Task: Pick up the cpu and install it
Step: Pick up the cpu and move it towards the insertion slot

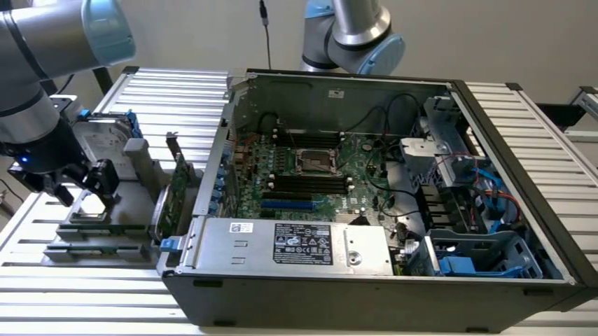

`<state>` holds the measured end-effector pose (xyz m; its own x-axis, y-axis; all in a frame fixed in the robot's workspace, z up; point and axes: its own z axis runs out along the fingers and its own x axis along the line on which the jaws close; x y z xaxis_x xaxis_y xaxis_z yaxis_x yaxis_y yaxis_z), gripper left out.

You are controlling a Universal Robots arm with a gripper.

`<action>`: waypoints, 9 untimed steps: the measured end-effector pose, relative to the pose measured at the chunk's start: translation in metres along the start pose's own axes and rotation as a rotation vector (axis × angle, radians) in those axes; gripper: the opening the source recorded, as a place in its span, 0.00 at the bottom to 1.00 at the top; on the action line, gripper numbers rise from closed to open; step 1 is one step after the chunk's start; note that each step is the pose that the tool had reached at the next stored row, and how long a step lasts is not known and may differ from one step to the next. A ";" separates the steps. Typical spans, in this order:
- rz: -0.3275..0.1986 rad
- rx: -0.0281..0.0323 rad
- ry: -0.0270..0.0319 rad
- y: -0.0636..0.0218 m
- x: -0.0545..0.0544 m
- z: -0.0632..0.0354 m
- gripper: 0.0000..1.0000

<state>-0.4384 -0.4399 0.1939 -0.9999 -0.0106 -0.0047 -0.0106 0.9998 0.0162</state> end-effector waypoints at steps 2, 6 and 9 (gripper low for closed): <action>0.000 -0.0002 -0.0001 0.0000 0.000 0.0006 0.73; 0.000 -0.0009 -0.0001 0.0000 -0.001 0.0016 0.73; 0.000 -0.0012 -0.0001 0.0000 -0.002 0.0021 0.73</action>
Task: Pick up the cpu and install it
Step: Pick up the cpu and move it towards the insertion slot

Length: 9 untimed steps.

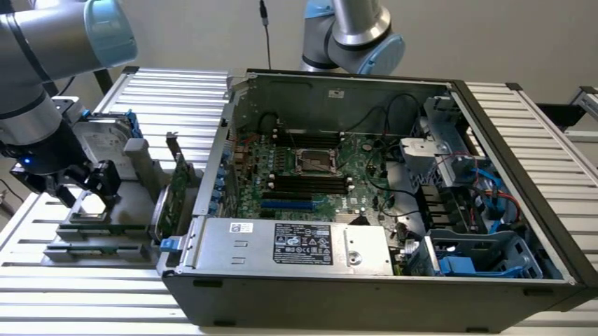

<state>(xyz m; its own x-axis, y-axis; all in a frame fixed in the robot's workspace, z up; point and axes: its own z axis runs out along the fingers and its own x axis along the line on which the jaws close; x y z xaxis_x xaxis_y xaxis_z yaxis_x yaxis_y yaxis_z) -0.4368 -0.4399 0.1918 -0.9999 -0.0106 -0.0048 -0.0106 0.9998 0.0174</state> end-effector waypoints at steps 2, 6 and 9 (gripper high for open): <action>0.000 -0.0001 0.0000 0.0000 -0.001 0.0003 0.73; 0.000 -0.0001 0.0003 0.0000 -0.001 0.0008 0.73; 0.000 -0.0003 0.0000 0.0000 -0.001 0.0018 0.73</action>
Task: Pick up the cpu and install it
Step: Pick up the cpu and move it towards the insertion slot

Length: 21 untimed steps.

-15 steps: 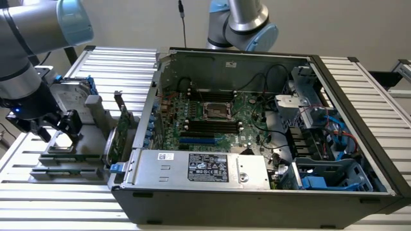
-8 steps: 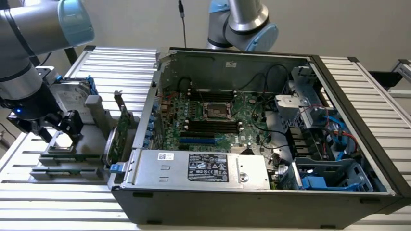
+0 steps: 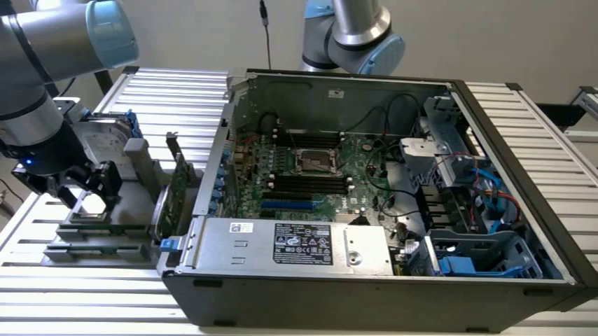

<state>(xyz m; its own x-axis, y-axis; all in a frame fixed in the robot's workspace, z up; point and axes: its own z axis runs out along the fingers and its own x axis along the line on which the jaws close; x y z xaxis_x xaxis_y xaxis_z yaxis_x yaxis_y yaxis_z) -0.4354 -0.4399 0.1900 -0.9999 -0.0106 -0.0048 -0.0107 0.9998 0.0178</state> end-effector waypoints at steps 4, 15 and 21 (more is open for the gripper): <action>0.000 0.0000 0.0001 0.0002 0.000 0.0012 0.73; 0.000 0.0000 0.0000 0.0023 0.000 0.0038 0.73; 0.000 0.0000 0.0001 0.0030 0.000 0.0048 0.73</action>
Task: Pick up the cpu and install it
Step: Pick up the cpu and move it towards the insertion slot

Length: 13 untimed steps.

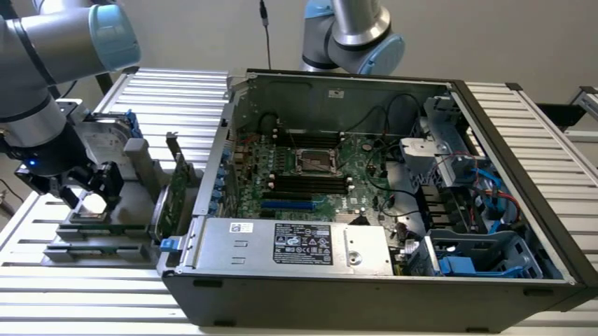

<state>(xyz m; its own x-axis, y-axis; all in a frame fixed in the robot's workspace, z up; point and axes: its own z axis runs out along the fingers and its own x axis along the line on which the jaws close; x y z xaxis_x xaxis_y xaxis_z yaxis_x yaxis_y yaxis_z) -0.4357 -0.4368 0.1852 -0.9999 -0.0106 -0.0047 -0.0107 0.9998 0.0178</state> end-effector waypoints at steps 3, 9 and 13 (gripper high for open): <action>0.000 0.0000 0.0000 0.0002 0.000 0.0002 0.73; 0.000 0.0000 0.0000 0.0007 0.000 0.0003 0.71; 0.000 0.0000 0.0000 0.0010 0.000 0.0003 0.64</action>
<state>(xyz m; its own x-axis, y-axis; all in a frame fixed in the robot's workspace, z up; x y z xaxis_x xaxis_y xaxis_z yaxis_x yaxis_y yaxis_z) -0.4359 -0.4358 0.1850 -0.9999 -0.0106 -0.0048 -0.0106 0.9998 0.0178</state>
